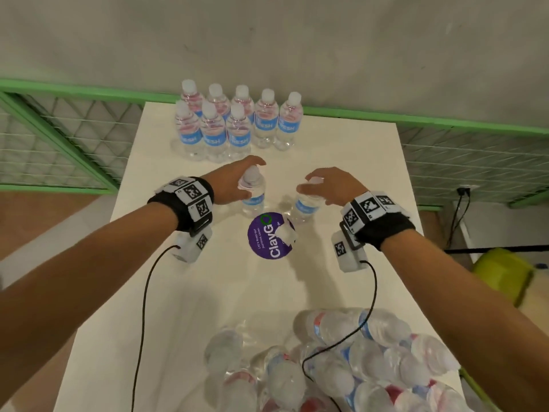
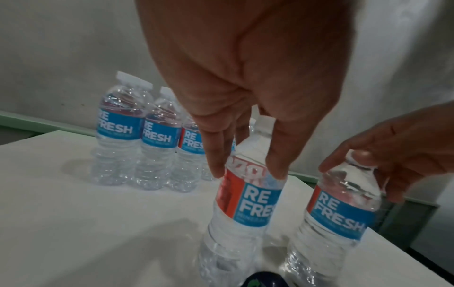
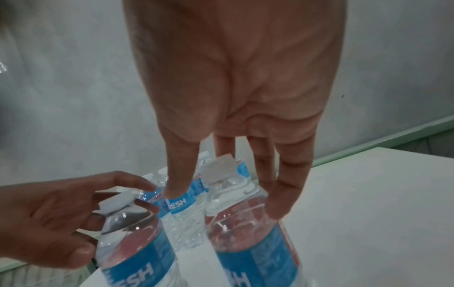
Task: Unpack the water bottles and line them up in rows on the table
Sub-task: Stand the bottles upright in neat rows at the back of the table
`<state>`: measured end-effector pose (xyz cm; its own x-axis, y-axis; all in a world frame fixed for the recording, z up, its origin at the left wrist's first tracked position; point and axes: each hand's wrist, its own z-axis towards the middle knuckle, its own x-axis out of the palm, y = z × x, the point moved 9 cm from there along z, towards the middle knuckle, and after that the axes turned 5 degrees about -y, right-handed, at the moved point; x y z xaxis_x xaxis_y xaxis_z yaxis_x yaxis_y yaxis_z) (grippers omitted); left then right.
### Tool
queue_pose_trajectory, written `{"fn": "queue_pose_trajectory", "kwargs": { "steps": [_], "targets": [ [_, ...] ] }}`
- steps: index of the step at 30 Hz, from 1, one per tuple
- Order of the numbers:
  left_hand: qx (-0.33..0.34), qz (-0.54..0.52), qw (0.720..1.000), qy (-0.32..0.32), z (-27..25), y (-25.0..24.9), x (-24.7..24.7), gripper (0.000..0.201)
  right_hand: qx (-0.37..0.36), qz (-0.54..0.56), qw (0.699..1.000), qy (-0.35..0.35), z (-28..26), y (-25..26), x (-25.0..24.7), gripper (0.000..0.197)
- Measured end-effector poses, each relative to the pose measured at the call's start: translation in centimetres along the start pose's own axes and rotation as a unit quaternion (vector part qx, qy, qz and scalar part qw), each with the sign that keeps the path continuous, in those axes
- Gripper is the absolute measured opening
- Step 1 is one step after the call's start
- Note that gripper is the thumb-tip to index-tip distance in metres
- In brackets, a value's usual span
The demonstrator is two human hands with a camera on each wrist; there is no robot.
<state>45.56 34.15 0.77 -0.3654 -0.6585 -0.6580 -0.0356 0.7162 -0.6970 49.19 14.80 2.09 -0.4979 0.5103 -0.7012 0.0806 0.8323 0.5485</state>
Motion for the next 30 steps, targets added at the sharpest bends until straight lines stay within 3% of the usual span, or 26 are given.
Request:
{"fn": "queue_pose_trajectory", "kwargs": {
  "steps": [3,9,14,16,21,26,30],
  "targets": [
    [0.006,-0.006,1.000,-0.004,0.2,0.3,-0.4,0.077,-0.011,0.022,0.999,0.023,0.5,-0.8,0.9,0.060],
    [0.040,0.036,0.997,-0.064,2.0,0.2,-0.7,0.046,-0.064,0.082,0.992,-0.073,2.3,-1.2,-0.2,0.056],
    [0.064,0.000,0.994,-0.090,3.3,-0.3,-0.9,0.068,-0.045,0.098,0.993,-0.056,4.1,-2.1,0.2,0.082],
    [0.044,0.013,0.995,-0.092,4.0,-0.2,-0.9,0.073,-0.025,0.089,0.994,-0.066,5.0,-2.9,0.5,0.078],
    [0.054,0.094,0.989,-0.102,5.9,-0.9,-1.6,0.068,-0.044,0.125,0.985,-0.114,6.9,-2.6,-0.5,0.064],
    [0.070,0.279,0.947,-0.147,8.5,-2.0,-3.6,0.068,-0.039,0.158,0.976,-0.144,9.2,-2.6,-1.9,0.065],
    [0.066,0.355,0.921,-0.146,10.3,-2.2,-4.4,0.069,-0.029,0.156,0.973,-0.170,12.1,-2.8,-3.4,0.060]
  ]
}}
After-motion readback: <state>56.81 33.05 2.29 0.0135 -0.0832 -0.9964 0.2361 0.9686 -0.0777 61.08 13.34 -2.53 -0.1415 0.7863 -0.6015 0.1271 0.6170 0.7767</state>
